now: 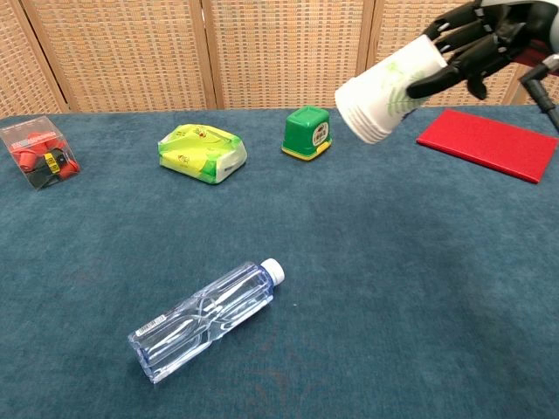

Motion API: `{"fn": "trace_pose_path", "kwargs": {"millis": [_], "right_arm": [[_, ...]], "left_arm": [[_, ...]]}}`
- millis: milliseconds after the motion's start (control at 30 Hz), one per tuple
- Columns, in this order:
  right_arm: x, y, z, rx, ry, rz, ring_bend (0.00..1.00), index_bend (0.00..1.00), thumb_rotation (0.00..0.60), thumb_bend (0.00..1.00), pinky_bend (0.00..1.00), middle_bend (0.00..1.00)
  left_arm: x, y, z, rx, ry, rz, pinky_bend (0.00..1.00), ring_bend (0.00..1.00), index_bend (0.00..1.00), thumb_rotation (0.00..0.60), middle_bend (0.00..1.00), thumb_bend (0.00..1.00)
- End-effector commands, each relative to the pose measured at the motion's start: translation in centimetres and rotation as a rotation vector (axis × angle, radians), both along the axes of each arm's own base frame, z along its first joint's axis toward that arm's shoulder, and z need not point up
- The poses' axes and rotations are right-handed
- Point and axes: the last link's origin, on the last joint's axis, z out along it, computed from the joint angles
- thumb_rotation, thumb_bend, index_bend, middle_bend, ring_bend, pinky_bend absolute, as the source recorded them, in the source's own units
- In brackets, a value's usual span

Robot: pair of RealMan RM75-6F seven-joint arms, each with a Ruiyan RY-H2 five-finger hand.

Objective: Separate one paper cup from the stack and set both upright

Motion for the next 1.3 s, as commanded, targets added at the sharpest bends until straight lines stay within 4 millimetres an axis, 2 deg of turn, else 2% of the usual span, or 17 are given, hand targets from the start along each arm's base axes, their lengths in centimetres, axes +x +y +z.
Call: {"fn": "trace_pose_path", "kwargs": {"millis": [33,233,400,567,767,1100,1300], "right_arm": [[1.4,0.1,-0.6,0.010,-0.022,0.016,0.53,0.78,0.600,0.33,0.77,0.65],[4.8,-0.4,-1.0,0.015,-0.061,0.053,0.53,0.78,0.600,0.33,0.77,0.65],[5.8,-0.7,-1.0,0.022,-0.071,0.052,0.53,0.78,0.600,0.33,0.77,0.65],[6.2,-1.2,-0.9,0.023,-0.074,0.048,0.53,0.78,0.600,0.33,0.77,0.65],[6.5,-1.5,-0.2,0.017,-0.097,0.040,0.53,0.78,0.600,0.33,0.77,0.65],[7.8,-1.9,1.4,-0.007,-0.103,0.060,0.53,0.78,0.600,0.33,0.77,0.65],[8.0,-1.9,1.3,-0.002,-0.097,0.055,0.53,0.78,0.600,0.33,0.77,0.65]], "left_arm": [[-0.1,0.1,-0.1,-0.006,-0.005,0.000,0.00,0.00,0.00,0.600,0.00,0.20],[-0.4,0.6,-0.5,-0.020,-0.026,0.014,0.00,0.00,0.00,0.600,0.00,0.19],[-0.2,1.4,-0.9,-0.023,-0.118,0.027,0.00,0.00,0.00,0.600,0.00,0.20],[2.0,3.2,-1.7,-0.081,-0.439,0.008,0.00,0.00,0.00,0.600,0.00,0.20],[5.0,5.8,-3.2,-0.201,-0.739,-0.015,0.00,0.00,0.00,0.600,0.00,0.20],[7.7,9.1,-5.5,-0.277,-0.888,-0.015,0.00,0.00,0.01,0.600,0.00,0.20],[9.7,10.7,-7.4,-0.327,-1.099,0.001,0.00,0.00,0.11,0.600,0.00,0.20]]}}
